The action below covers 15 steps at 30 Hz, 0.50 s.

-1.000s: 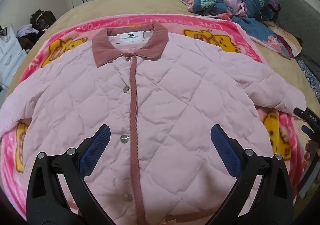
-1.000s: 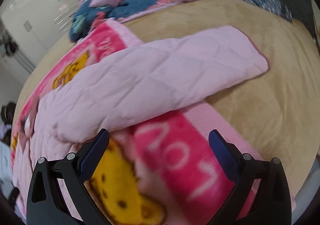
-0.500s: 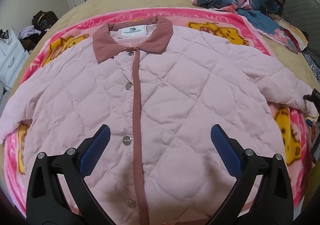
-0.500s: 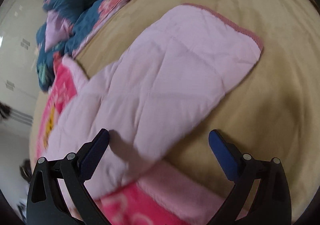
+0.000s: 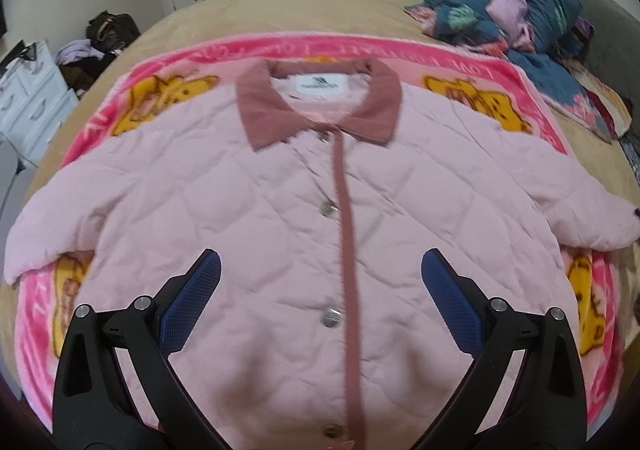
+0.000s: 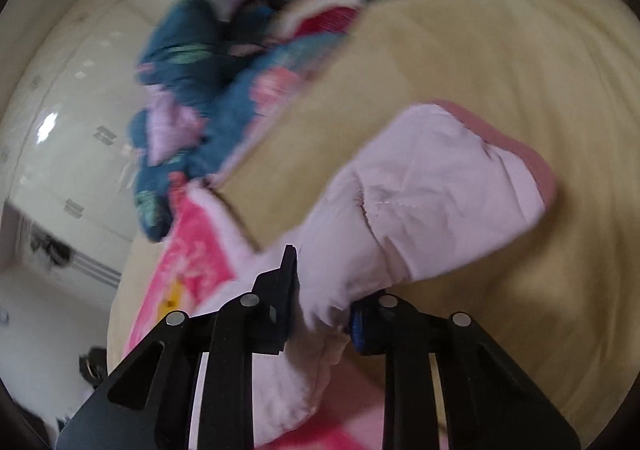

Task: Fold large clothes
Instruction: 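Lift the sleeve with the right tool and fold it across the jacket front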

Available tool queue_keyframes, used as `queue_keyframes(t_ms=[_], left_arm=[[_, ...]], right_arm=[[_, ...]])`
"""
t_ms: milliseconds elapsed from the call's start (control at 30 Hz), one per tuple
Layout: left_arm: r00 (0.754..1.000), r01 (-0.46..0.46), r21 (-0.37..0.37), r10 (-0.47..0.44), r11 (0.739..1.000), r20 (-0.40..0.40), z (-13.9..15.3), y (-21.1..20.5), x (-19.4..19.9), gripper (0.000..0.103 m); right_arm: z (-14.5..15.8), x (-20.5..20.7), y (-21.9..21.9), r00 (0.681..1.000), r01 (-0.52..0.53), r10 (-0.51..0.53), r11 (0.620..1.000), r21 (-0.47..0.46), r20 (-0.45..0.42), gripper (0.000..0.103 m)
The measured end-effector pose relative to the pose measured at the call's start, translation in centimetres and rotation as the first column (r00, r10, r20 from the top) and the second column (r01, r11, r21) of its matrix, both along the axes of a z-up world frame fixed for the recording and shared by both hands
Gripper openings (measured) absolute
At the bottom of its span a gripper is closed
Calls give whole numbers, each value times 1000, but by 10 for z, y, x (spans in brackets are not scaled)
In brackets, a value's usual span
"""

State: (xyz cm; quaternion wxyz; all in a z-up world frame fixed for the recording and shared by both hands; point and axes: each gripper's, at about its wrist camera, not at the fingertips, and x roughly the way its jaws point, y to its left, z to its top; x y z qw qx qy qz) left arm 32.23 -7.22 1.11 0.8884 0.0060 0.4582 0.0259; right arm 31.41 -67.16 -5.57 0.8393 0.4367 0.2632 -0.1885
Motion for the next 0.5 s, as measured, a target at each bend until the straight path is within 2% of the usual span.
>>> queue_keyframes(t_ms=[133,233,367,500], left_arm=[[1000,-11,9,11,1000,15,10,12,1,94],[1000,-10,-24,10,1000,20,20,21,2,94],[998,-15,-19,16,1000,56,39,29,2,94],[995,-18,-15,19,1000,94,57,35,3,94]], right_arm=[[57,13,29,991,-88,98,990,-110,90,20],[97,25,60,971,-168,197,966,-196,138,20],[141,38,107,929,-260,325,915,-309,179,20],[168,43,147,884,-325,421,866,-379,203,20]])
